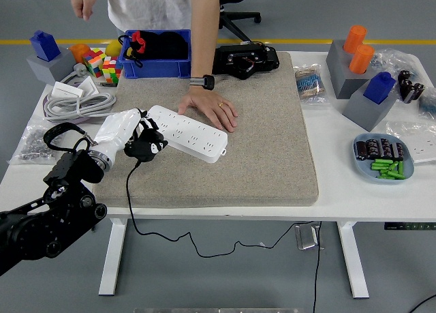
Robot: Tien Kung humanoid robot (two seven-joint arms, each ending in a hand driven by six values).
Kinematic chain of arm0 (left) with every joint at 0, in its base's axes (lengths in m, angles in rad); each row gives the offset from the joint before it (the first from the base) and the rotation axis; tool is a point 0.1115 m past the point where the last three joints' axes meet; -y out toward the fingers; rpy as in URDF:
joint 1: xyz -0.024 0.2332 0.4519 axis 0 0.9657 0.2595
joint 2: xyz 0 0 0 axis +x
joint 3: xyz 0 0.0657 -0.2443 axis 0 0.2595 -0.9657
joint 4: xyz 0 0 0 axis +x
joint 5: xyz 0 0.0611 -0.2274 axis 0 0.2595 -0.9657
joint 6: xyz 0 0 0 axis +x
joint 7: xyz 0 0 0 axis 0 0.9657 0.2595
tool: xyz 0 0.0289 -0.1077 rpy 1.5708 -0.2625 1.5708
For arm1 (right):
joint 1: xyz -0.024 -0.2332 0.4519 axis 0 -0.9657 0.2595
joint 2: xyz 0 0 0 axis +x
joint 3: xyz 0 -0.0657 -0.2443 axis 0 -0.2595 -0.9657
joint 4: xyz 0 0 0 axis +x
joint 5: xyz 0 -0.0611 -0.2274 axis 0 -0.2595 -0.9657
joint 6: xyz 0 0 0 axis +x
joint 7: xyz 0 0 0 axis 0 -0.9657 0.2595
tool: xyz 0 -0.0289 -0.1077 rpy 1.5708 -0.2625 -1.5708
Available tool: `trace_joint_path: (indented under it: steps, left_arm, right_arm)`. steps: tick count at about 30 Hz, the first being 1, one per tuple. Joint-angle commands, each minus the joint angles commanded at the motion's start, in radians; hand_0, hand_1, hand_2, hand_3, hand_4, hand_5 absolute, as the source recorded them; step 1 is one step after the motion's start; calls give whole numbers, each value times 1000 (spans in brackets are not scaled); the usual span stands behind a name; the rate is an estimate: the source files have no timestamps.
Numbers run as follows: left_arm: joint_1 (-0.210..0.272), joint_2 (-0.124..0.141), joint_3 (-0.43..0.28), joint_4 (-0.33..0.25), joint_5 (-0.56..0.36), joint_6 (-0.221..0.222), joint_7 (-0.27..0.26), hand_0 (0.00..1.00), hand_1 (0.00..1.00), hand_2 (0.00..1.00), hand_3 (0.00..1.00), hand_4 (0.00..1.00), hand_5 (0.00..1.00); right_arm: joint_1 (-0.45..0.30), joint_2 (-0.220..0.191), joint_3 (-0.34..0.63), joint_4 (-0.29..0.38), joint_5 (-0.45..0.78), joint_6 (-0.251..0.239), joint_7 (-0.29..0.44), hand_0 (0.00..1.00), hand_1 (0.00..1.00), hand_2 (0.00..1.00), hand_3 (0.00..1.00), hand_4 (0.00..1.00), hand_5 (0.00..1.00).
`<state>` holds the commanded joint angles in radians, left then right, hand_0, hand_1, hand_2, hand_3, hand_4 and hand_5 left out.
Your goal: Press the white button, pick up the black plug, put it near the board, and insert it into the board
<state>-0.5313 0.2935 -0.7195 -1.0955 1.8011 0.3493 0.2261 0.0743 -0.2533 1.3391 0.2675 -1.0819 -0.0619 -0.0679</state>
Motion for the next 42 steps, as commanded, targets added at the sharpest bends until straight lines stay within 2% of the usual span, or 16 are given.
trace_joint_path:
  steps: [7,17,32,42]
  left_arm:
    - [-42,-28,-3,29,-11,-11,10,285,239,257,380,299,2]
    - [-130,-75,39,117,-62,-28,18,280,234,254,380,299,2]
    - [-183,-114,93,251,-82,-34,12,277,233,255,382,306,2]
    - [-209,-140,127,321,-96,-19,-9,274,231,253,383,310,2]
  right_arm:
    - [2,0,-2,1,2,0,0,753,627,626,598,634,405]
    - [4,-3,-14,1,6,1,0,750,626,623,598,630,399]
    - [8,-7,-31,0,9,1,0,749,625,623,599,629,398]
    - [7,-10,-44,-1,13,1,0,750,625,623,598,628,397]
